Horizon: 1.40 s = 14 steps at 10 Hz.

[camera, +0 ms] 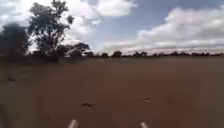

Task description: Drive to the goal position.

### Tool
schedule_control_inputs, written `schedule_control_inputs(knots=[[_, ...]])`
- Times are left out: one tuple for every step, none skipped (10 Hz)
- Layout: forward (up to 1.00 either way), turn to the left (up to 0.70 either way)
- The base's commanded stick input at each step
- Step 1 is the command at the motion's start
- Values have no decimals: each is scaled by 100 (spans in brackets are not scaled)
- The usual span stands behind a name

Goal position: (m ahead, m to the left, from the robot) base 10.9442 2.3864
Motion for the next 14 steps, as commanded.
schedule_control_inputs(knots=[[70,0],[70,0],[70,0],[70,0],[70,0],[70,0],[70,0],[70,0],[70,0],[70,0],[70,0],[70,0],[70,0],[70,0]])
